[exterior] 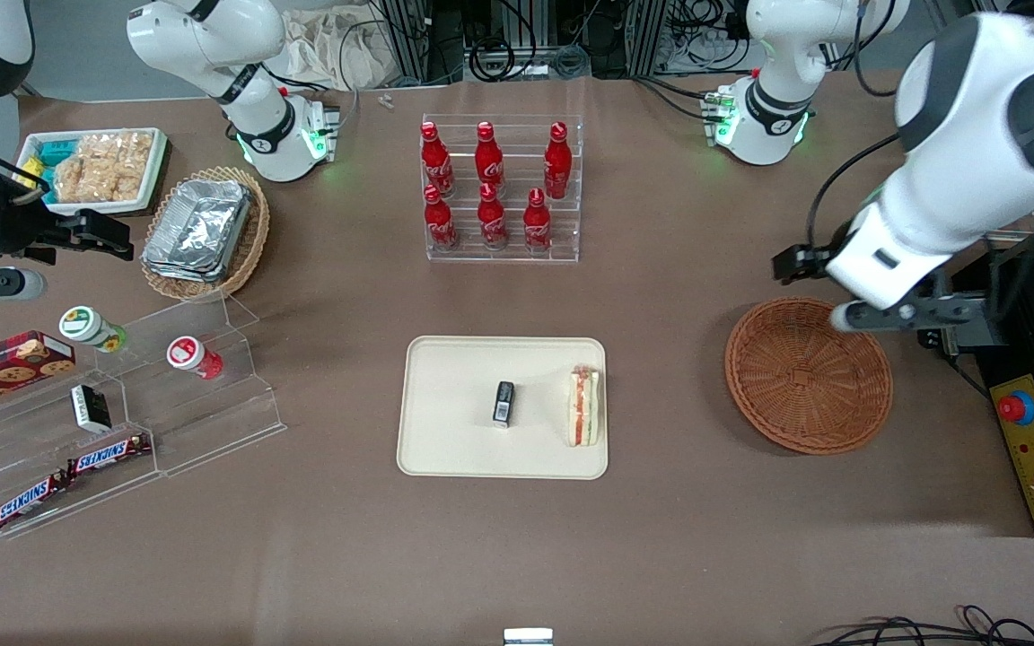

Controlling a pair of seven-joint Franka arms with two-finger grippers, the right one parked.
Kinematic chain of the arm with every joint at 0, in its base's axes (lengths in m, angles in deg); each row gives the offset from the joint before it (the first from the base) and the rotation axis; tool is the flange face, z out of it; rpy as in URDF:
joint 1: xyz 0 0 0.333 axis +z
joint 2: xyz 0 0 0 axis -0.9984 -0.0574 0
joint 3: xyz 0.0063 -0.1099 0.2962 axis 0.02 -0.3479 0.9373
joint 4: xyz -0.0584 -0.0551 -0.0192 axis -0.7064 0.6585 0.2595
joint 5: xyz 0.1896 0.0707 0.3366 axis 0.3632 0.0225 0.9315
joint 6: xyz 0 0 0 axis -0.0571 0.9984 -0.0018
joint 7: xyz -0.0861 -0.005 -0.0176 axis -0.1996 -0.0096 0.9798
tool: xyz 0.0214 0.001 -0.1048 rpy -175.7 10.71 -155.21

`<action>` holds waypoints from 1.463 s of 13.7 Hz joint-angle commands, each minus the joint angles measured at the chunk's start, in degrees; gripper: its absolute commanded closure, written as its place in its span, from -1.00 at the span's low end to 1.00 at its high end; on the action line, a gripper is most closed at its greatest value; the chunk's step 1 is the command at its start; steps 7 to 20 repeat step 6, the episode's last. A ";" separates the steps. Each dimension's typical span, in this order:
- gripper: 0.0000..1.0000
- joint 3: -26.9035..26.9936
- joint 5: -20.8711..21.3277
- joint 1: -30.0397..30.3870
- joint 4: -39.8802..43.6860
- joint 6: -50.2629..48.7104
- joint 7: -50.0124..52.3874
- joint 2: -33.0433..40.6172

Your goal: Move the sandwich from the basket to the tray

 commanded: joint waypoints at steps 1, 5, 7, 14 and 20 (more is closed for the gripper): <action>-1.00 3.79 -1.64 -0.45 -6.14 -0.32 -6.39 7.39; -1.00 3.80 -0.59 -0.45 -0.98 -1.28 -6.32 4.86; -1.00 3.62 -0.58 -0.45 0.34 -2.33 -6.14 4.15; -1.00 3.62 -0.58 -0.45 0.34 -2.33 -6.14 4.15; -1.00 3.62 -0.58 -0.45 0.34 -2.33 -6.14 4.15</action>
